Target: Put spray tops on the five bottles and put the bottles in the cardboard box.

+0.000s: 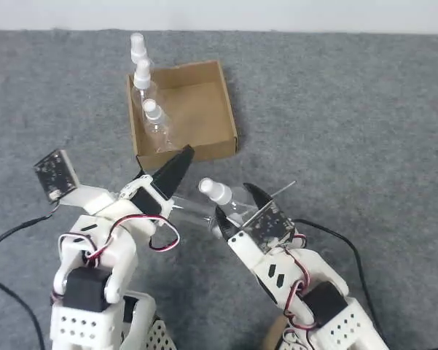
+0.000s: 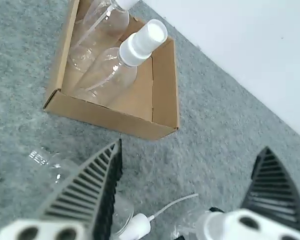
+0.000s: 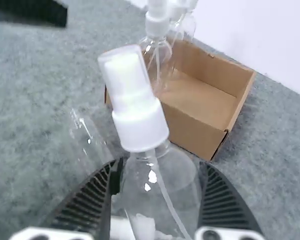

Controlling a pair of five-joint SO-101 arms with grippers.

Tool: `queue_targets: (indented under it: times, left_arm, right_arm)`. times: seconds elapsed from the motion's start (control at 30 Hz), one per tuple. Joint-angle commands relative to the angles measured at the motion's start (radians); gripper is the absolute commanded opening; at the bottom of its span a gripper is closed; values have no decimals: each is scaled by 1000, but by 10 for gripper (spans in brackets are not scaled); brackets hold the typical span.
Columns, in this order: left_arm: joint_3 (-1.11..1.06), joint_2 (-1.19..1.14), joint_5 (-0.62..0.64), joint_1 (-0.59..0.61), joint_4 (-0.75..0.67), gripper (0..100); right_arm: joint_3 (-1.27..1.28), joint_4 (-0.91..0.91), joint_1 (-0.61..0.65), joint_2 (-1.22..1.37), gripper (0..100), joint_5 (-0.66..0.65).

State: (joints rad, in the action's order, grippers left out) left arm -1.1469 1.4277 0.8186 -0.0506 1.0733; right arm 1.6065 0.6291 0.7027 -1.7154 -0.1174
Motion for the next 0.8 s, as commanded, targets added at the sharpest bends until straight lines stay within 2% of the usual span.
queue_targets:
  times: [0.0,0.13,0.3,0.67,0.77]
  left_arm:
    - [-25,14,6,5,-89,380]
    - [-61,14,5,5,-135,380]
    - [-64,12,5,-14,-130,380]
    - [-125,12,-57,-232,-130,379]
    - [-139,12,-80,-259,-130,379]
  right_arm:
    - [-35,-31,-13,-22,128,126]
    - [-29,-76,-13,-22,128,196]
    - [-28,-82,-13,-22,128,203]
    - [-25,-76,-13,-22,125,203]
    - [-25,-76,-13,-22,124,203]
